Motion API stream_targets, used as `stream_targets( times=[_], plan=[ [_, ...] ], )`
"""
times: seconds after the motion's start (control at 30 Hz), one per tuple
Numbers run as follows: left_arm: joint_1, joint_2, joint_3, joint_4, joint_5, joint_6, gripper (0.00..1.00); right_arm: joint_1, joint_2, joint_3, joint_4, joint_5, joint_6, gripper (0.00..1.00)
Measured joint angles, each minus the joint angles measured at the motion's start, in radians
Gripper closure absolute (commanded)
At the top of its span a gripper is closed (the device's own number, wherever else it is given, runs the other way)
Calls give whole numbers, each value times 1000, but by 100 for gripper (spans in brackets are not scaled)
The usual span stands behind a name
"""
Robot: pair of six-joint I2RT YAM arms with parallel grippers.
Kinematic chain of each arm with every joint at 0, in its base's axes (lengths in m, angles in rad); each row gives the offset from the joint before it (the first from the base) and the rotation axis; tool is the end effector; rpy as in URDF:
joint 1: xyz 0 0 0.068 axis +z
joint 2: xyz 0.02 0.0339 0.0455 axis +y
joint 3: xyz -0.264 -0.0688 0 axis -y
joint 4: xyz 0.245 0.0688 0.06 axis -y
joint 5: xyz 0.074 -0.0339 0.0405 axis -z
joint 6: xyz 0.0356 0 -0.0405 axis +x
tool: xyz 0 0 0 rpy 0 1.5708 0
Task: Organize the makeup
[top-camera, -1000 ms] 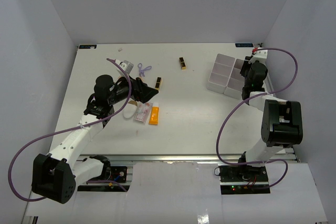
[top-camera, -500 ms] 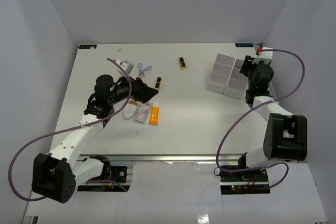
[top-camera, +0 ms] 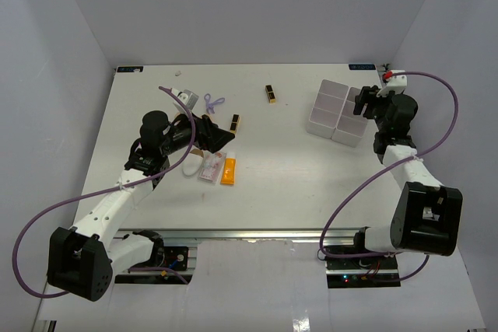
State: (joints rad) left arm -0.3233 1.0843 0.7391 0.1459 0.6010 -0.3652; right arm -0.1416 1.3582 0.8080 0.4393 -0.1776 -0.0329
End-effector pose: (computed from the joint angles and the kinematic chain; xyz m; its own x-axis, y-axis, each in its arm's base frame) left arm 0.2295 -0.0981 0.3000 -0.4566 -0.1577 -0.8756 0.6686 0.5885 -0.4546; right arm 0.3106 -0.0379 0.2825 -0.1084 -0.0173 -0.9940 -0.0385 0.9992 -0.0132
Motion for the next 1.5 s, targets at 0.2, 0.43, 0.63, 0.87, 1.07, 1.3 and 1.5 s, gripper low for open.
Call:
stream_targets(
  times=[0.2, 0.43, 0.63, 0.87, 1.07, 1.3, 1.5],
  plan=[
    [-1, 0, 0, -8, -3, 2, 2, -47, 1, 61, -96, -219, -47, 48],
    [-1, 0, 0, -11, -2, 2, 2, -108, 85, 276, -234, -297, -43, 79],
    [-1, 0, 0, -11, -2, 2, 2, -132, 107, 319, -316, -233, -15, 92],
    [-1, 0, 0, -10, -1, 2, 2, -126, 113, 313, -348, -51, 5, 92],
    [-1, 0, 0, -10, 2, 2, 2, -110, 170, 312, -357, 84, 15, 92],
    [-2, 0, 0, -10, 2, 2, 2, -72, 241, 318, -361, 146, 22, 92],
    [-2, 0, 0, -10, 2, 2, 2, -33, 293, 354, -361, 195, 15, 92]
  ],
)
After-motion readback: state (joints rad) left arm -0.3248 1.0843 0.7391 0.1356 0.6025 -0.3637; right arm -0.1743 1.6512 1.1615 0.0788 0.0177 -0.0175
